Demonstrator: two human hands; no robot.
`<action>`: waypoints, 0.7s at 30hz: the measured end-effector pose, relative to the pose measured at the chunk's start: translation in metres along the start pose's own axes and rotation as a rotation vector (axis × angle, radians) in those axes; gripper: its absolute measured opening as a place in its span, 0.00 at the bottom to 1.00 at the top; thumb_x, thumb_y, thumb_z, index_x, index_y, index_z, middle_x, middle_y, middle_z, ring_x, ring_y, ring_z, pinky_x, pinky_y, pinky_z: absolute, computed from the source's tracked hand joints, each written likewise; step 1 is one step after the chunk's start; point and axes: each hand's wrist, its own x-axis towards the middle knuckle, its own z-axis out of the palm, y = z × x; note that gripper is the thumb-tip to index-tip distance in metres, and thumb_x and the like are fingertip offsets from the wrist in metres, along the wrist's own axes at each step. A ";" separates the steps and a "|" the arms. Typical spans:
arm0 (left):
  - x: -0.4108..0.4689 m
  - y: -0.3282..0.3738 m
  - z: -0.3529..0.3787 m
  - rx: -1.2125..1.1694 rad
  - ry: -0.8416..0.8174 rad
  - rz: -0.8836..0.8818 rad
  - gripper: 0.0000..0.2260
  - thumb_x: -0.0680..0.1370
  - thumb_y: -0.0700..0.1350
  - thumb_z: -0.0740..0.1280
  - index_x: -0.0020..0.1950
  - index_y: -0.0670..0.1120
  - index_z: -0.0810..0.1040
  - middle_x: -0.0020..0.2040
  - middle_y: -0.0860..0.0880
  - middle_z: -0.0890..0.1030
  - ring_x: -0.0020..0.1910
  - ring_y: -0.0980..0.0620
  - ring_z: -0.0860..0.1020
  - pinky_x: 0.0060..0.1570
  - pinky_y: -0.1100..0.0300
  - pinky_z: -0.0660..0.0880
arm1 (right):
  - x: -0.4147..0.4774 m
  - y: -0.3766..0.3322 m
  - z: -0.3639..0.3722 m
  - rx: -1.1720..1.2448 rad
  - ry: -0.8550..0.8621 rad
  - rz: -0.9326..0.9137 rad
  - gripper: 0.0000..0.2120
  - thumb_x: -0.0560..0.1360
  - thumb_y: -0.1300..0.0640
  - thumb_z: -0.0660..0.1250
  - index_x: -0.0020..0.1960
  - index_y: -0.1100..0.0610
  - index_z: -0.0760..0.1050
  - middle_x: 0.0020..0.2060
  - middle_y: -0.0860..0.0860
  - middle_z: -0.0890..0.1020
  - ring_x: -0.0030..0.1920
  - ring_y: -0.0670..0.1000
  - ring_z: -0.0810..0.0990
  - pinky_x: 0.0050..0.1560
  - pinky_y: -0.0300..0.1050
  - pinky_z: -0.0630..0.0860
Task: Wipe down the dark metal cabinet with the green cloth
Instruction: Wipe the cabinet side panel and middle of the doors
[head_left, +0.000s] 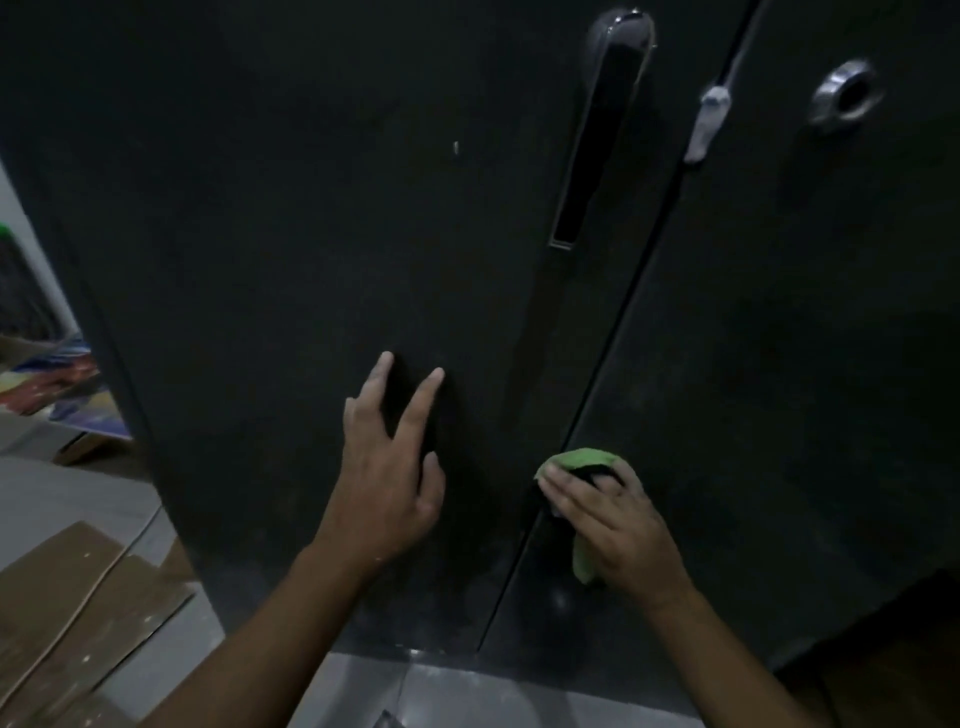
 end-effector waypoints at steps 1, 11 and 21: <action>0.000 0.000 0.003 0.006 0.005 -0.011 0.34 0.73 0.41 0.66 0.78 0.47 0.59 0.78 0.41 0.46 0.78 0.44 0.48 0.68 0.31 0.61 | -0.002 0.005 -0.002 0.005 -0.002 -0.025 0.20 0.85 0.59 0.50 0.75 0.53 0.68 0.73 0.46 0.71 0.60 0.51 0.76 0.76 0.49 0.57; 0.003 -0.002 0.025 0.028 0.153 -0.056 0.34 0.71 0.41 0.67 0.76 0.49 0.61 0.79 0.40 0.49 0.75 0.40 0.53 0.67 0.29 0.58 | 0.057 0.011 -0.040 0.186 0.536 0.440 0.26 0.74 0.69 0.61 0.72 0.60 0.71 0.71 0.53 0.71 0.70 0.56 0.72 0.75 0.64 0.59; -0.001 -0.022 0.021 0.035 0.120 0.030 0.33 0.70 0.39 0.65 0.76 0.50 0.63 0.80 0.55 0.44 0.78 0.56 0.47 0.69 0.31 0.59 | 0.044 -0.038 0.023 0.063 0.236 0.167 0.20 0.80 0.62 0.67 0.71 0.53 0.75 0.70 0.45 0.76 0.61 0.49 0.78 0.76 0.52 0.61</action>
